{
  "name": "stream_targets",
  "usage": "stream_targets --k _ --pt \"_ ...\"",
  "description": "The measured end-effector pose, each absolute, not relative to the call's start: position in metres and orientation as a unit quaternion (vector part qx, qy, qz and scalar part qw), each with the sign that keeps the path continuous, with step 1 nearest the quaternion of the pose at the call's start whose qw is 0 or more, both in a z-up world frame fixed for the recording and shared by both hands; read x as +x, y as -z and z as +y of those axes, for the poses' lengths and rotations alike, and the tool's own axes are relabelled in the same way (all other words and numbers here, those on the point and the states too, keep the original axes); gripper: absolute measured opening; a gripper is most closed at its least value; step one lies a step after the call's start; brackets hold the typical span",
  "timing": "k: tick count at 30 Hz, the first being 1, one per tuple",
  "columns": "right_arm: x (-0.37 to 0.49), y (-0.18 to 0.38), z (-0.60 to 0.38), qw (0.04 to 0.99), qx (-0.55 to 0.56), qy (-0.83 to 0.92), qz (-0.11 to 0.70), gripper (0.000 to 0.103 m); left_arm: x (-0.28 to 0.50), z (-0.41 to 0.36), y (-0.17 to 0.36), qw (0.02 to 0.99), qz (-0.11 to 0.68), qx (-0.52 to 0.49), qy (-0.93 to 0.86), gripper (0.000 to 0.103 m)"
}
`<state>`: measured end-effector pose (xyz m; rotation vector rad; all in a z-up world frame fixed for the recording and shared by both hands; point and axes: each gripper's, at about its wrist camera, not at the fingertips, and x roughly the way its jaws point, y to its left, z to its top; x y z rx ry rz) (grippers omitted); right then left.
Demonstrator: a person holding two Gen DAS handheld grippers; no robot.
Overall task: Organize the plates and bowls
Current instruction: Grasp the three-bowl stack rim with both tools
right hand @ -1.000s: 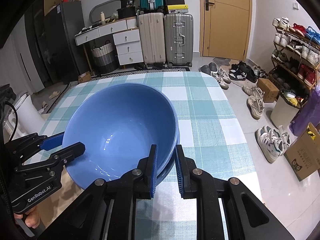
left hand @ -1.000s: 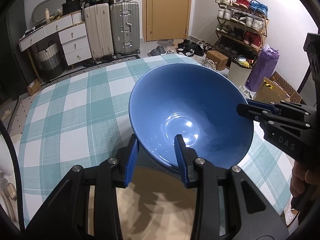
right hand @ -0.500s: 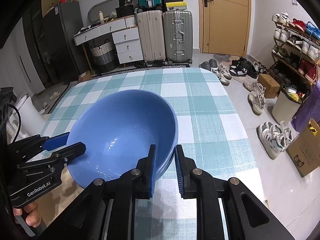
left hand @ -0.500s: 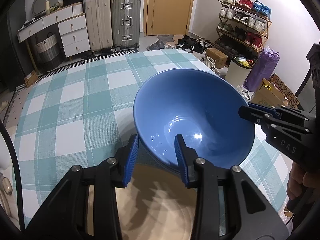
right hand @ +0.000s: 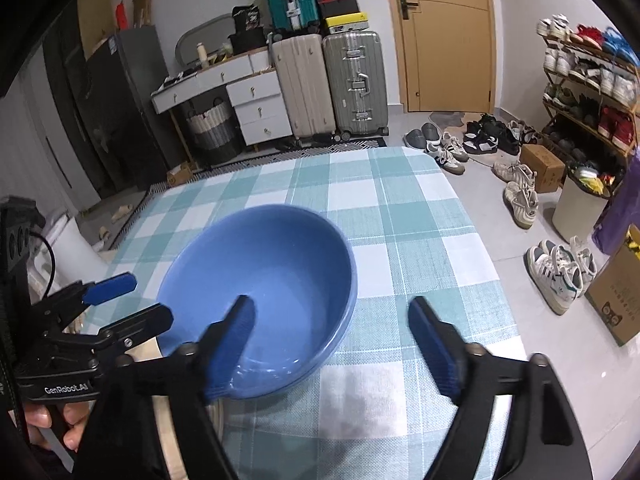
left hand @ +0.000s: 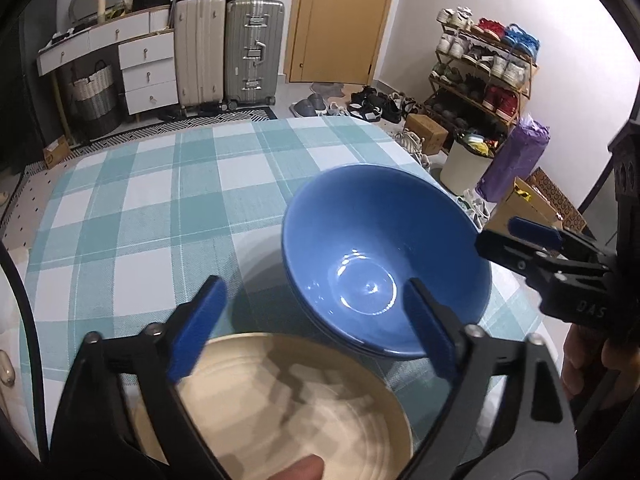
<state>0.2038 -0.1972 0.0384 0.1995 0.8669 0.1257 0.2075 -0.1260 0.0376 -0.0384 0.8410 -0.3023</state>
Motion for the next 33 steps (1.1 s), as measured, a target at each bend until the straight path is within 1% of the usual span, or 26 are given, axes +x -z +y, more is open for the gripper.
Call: stream_targets --k 4,16,17,20,23,24,25,26,27,28,29,31,32,33 --pt "0.207 -0.032 -0.202 0.893 0.115 -0.059 0.431 0.087 0.215 -0.115 -0.033 0.9 0.412 -0.042 0.137 0.102" --pt "0.214 -0.009 -0.204 0.878 0.164 -0.089 0.441 0.086 0.242 -0.099 0.0 0.875 0.453 -0.11 0.131 0.101" --pt "0.215 -0.007 -0.205 0.876 0.174 -0.092 0.44 0.086 0.244 -0.1 0.002 0.874 0.453 -0.113 0.134 0.101" --pt "0.218 -0.003 -0.206 0.872 0.19 -0.1 0.44 0.082 0.25 -0.102 0.006 0.869 0.46 -0.123 0.138 0.097" --pt "0.22 0.003 -0.205 0.866 0.201 -0.101 0.447 0.072 0.255 -0.105 0.012 0.862 0.466 -0.135 0.148 0.087" --pt "0.221 0.005 -0.204 0.865 0.202 -0.101 0.449 0.066 0.256 -0.107 0.014 0.86 0.468 -0.137 0.149 0.081" --pt "0.221 0.006 -0.203 0.865 0.201 -0.1 0.45 0.062 0.256 -0.108 0.015 0.859 0.469 -0.14 0.151 0.074" --pt "0.221 0.007 -0.202 0.865 0.199 -0.1 0.45 0.056 0.257 -0.11 0.017 0.857 0.47 -0.143 0.155 0.071" --pt "0.222 0.008 -0.201 0.865 0.199 -0.1 0.45 0.049 0.257 -0.111 0.018 0.856 0.471 -0.146 0.158 0.063" --pt "0.222 0.008 -0.2 0.865 0.197 -0.102 0.45 0.046 0.258 -0.113 0.019 0.855 0.472 -0.146 0.16 0.057" --pt "0.221 0.008 -0.199 0.866 0.196 -0.102 0.449 0.04 0.258 -0.115 0.02 0.854 0.472 -0.146 0.163 0.054" --pt "0.22 0.006 -0.198 0.87 0.189 -0.099 0.445 0.037 0.259 -0.119 0.021 0.851 0.475 -0.142 0.171 0.039" --pt "0.219 0.005 -0.198 0.871 0.188 -0.096 0.444 0.035 0.258 -0.12 0.02 0.85 0.478 -0.138 0.171 0.034" --pt "0.219 0.005 -0.197 0.871 0.187 -0.093 0.444 0.033 0.258 -0.121 0.02 0.85 0.479 -0.136 0.172 0.032"
